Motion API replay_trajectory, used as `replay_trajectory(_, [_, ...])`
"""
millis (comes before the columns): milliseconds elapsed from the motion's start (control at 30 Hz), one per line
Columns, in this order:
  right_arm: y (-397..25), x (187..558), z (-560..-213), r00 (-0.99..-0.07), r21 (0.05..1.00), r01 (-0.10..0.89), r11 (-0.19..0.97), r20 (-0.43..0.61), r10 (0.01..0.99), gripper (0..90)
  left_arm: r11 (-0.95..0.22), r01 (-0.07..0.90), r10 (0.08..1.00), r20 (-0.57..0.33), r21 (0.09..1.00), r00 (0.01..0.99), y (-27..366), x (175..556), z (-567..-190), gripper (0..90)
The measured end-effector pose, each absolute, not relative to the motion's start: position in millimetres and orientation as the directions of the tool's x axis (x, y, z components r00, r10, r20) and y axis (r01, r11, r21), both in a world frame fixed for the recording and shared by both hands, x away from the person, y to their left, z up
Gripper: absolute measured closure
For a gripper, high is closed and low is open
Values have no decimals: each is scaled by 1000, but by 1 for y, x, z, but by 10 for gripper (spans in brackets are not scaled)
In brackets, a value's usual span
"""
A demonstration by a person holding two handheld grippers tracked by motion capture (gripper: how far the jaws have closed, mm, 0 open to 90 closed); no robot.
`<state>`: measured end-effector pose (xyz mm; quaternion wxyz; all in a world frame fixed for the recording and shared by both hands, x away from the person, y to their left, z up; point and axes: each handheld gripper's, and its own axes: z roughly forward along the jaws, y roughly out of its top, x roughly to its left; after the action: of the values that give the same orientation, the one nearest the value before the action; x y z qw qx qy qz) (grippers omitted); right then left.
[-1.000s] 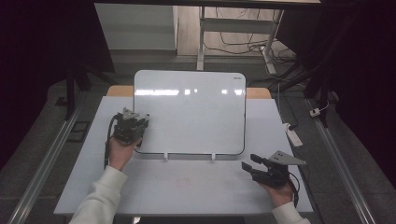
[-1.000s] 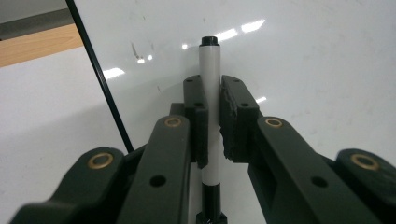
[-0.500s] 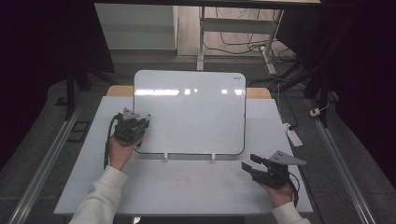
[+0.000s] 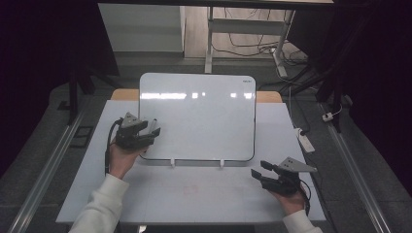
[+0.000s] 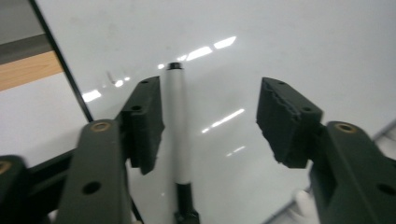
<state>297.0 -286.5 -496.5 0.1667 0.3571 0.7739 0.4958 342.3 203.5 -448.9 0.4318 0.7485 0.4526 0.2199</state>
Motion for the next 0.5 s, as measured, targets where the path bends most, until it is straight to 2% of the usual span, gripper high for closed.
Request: replay_trajectory(500, [-290, 299, -497, -696, 892, 340, 298, 26, 717, 430, -224, 473, 783, -132, 852, 608, 223, 292, -448, 301])
